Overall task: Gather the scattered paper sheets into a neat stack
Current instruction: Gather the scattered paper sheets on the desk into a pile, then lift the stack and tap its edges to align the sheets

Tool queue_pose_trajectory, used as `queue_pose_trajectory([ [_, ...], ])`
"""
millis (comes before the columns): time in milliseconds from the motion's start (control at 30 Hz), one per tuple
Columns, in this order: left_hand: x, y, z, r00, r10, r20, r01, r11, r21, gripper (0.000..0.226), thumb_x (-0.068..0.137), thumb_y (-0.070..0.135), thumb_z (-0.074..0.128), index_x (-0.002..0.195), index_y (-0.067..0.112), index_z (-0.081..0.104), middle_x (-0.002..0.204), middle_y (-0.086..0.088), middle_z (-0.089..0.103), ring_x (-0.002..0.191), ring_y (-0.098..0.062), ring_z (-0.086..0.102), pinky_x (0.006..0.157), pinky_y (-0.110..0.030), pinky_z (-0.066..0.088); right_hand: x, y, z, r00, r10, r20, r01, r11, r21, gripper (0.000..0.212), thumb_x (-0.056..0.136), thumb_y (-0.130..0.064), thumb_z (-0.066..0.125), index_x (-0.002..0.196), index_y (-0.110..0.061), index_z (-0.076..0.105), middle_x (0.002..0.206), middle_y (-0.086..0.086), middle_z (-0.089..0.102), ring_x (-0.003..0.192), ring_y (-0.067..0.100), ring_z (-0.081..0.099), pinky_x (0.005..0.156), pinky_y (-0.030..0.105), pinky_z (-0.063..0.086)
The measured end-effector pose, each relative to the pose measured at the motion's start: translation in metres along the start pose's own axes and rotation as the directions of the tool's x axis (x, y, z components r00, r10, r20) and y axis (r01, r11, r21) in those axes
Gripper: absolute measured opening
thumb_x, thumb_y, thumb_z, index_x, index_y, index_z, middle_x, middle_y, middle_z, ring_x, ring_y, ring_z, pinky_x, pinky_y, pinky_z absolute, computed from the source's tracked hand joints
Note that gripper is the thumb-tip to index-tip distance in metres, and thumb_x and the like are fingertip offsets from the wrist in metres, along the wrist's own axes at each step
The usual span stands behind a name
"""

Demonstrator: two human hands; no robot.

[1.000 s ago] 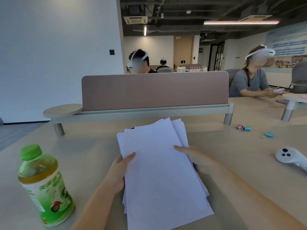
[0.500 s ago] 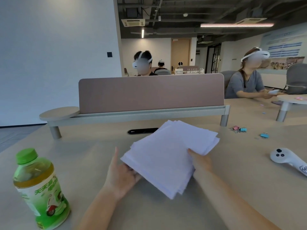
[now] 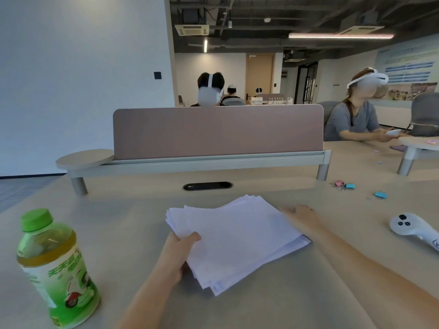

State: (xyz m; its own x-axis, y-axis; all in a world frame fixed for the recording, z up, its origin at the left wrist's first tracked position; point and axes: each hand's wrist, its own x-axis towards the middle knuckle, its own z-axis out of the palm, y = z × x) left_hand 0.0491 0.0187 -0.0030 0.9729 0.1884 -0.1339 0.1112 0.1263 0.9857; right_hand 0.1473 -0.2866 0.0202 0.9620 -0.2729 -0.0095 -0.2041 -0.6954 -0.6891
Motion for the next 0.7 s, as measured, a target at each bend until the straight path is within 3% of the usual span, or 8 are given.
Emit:
queue_pose_trajectory([
  [67,-0.001,0.001,0.004,1.0,0.005,0.003,-0.005,1.0,0.022,0.037,0.08,0.018,0.07,0.116,0.012,0.073,0.102,-0.01,0.084,0.093,-0.029,0.08,0.079,-0.043,0.064,0.007,-0.01,0.009,0.992,-0.101,0.073,0.106,0.992,-0.074,0.046,0.09,-0.057,0.045,0.063,-0.021,0.04,0.065,-0.003,0.045,0.073,0.024,0.048,0.066,0.032,0.032],
  [200,0.002,0.005,-0.003,0.99,-0.121,-0.077,0.118,0.992,-0.052,0.019,0.1,0.018,0.066,0.112,0.005,0.074,0.105,-0.016,0.082,0.096,-0.034,0.076,0.084,-0.045,0.061,0.011,-0.034,0.013,0.951,-0.19,0.246,0.218,0.972,-0.093,0.054,0.093,-0.048,0.056,0.057,-0.019,0.027,0.056,-0.003,0.029,0.054,0.018,0.03,0.054,0.032,0.019],
  [333,0.004,0.008,-0.011,0.973,-0.23,-0.036,0.223,0.965,-0.14,0.028,0.099,0.027,0.069,0.112,0.003,0.074,0.1,-0.016,0.084,0.097,-0.035,0.076,0.079,-0.042,0.06,0.01,-0.031,0.017,0.941,-0.188,0.281,0.203,0.979,-0.026,0.047,0.093,-0.047,0.057,0.062,-0.019,0.035,0.063,-0.001,0.034,0.059,0.019,0.033,0.057,0.033,0.022],
  [400,0.006,0.007,-0.012,0.964,-0.263,-0.026,0.257,0.956,-0.137,0.03,0.097,0.028,0.072,0.116,0.005,0.074,0.103,-0.017,0.084,0.099,-0.036,0.077,0.08,-0.043,0.06,0.008,-0.03,0.018,0.932,-0.191,0.308,0.195,0.981,0.019,0.05,0.089,-0.052,0.057,0.066,-0.009,0.053,0.067,0.007,0.049,0.064,0.025,0.048,0.062,0.034,0.036],
  [467,0.005,0.007,-0.013,0.964,-0.264,-0.009,0.262,0.958,-0.121,0.032,0.097,0.018,0.071,0.125,0.002,0.07,0.112,-0.02,0.082,0.104,-0.038,0.076,0.084,-0.046,0.06,-0.001,-0.029,0.01,0.964,-0.184,0.192,0.168,0.981,0.096,0.053,0.088,-0.048,0.055,0.075,0.003,0.055,0.071,0.014,0.052,0.065,0.027,0.049,0.065,0.035,0.039],
  [567,0.0,0.006,-0.009,0.977,-0.199,-0.076,0.19,0.975,-0.114,0.028,0.097,0.006,0.065,0.123,-0.003,0.067,0.114,-0.024,0.079,0.098,-0.039,0.075,0.077,-0.043,0.061,-0.03,-0.024,-0.016,0.978,-0.208,-0.015,0.208,0.963,0.169,0.054,0.097,-0.038,0.049,0.059,0.0,0.055,0.053,0.007,0.054,0.049,0.02,0.046,0.054,0.032,0.039],
  [633,-0.004,0.006,0.002,0.976,-0.165,-0.14,0.136,0.971,-0.195,0.026,0.097,0.005,0.063,0.121,-0.005,0.066,0.115,-0.026,0.075,0.094,-0.038,0.071,0.075,-0.041,0.057,-0.062,-0.022,-0.032,0.955,-0.114,0.274,0.046,0.969,0.243,0.068,0.096,-0.058,0.047,0.063,-0.003,0.071,0.056,0.008,0.069,0.045,0.016,0.059,0.047,0.024,0.045],
  [700,-0.011,0.009,0.017,0.976,-0.126,-0.179,0.068,0.951,-0.301,0.02,0.097,0.004,0.062,0.116,0.0,0.068,0.111,-0.021,0.073,0.095,-0.035,0.066,0.08,-0.042,0.053,-0.084,-0.019,-0.028,0.758,-0.026,0.652,-0.163,0.96,0.227,0.085,0.092,-0.072,0.041,0.091,0.005,0.076,0.078,0.018,0.078,0.059,0.021,0.072,0.053,0.025,0.054],
])
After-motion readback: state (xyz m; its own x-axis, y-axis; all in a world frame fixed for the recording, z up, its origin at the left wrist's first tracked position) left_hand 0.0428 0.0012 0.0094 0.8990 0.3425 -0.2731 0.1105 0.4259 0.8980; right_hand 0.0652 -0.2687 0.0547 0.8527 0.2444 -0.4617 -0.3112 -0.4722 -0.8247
